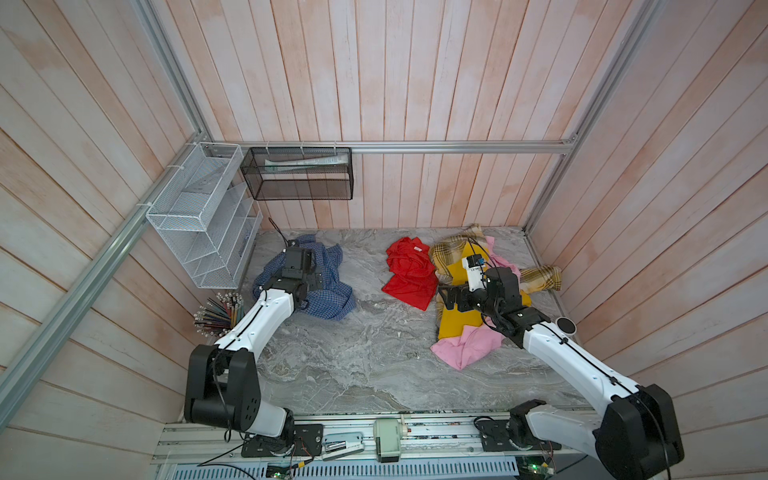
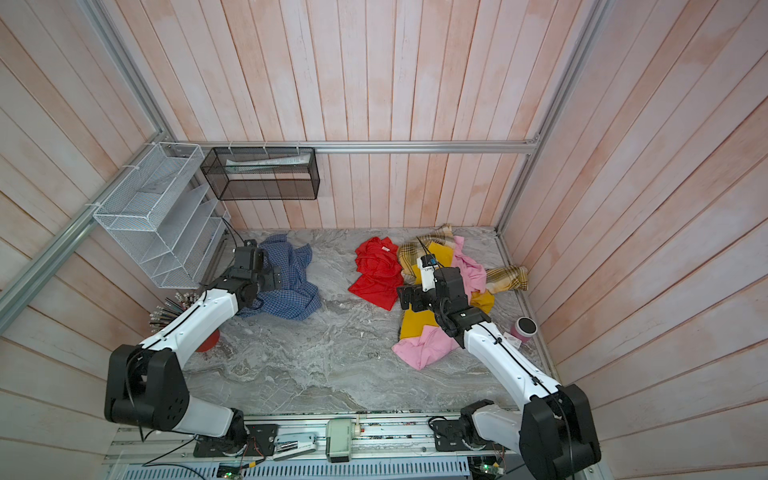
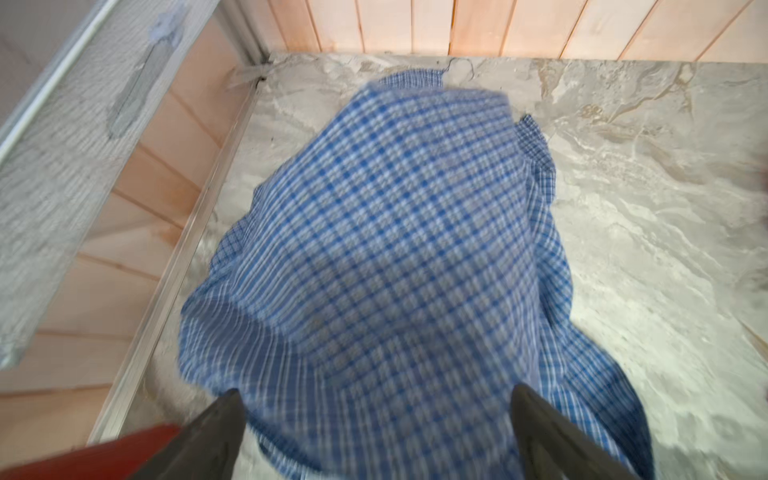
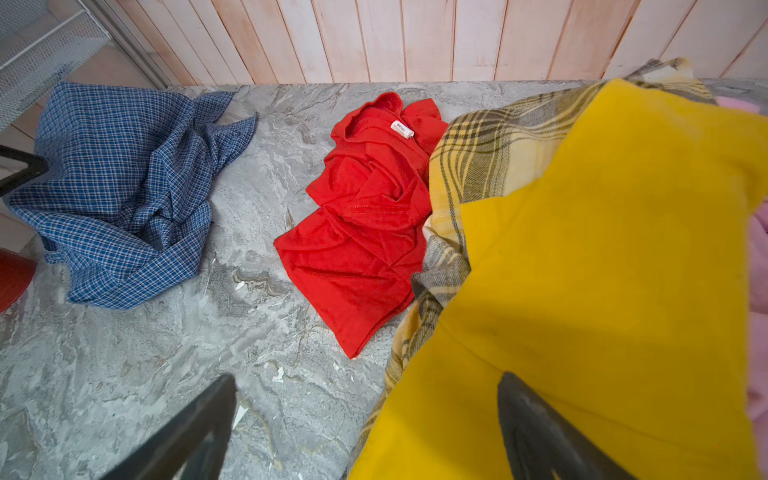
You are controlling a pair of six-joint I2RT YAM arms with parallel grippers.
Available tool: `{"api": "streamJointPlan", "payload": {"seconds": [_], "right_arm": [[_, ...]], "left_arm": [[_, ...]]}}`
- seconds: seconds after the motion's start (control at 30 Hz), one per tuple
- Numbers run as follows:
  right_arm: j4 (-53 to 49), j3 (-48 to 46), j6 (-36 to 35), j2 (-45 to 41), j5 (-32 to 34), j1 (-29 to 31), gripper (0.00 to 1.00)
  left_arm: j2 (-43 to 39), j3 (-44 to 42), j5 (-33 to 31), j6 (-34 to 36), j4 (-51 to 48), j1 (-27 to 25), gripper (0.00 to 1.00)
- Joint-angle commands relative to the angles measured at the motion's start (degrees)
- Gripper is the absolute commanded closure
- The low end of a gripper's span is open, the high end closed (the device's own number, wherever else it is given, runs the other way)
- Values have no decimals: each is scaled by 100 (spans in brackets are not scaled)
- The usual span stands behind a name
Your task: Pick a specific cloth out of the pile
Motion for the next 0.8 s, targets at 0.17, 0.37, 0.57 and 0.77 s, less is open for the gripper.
{"api": "streamJointPlan", "payload": {"seconds": [0.17, 0.37, 0.57, 0.77], "right_arm": [[-212, 57, -123, -33, 77, -172, 2], [-189, -15, -137, -58, 78, -313, 2], [-155, -57, -145, -38, 26, -411, 2], [-197, -61, -174, -32, 40, -492, 2]], "left_arm": [[2143, 1885, 66, 456, -487, 64, 0], [3203, 2301, 356, 436, -926, 87, 0], [3753, 2583, 552, 271, -1274, 100, 3], [3713, 2276, 1311, 193, -1025, 181, 42]]}}
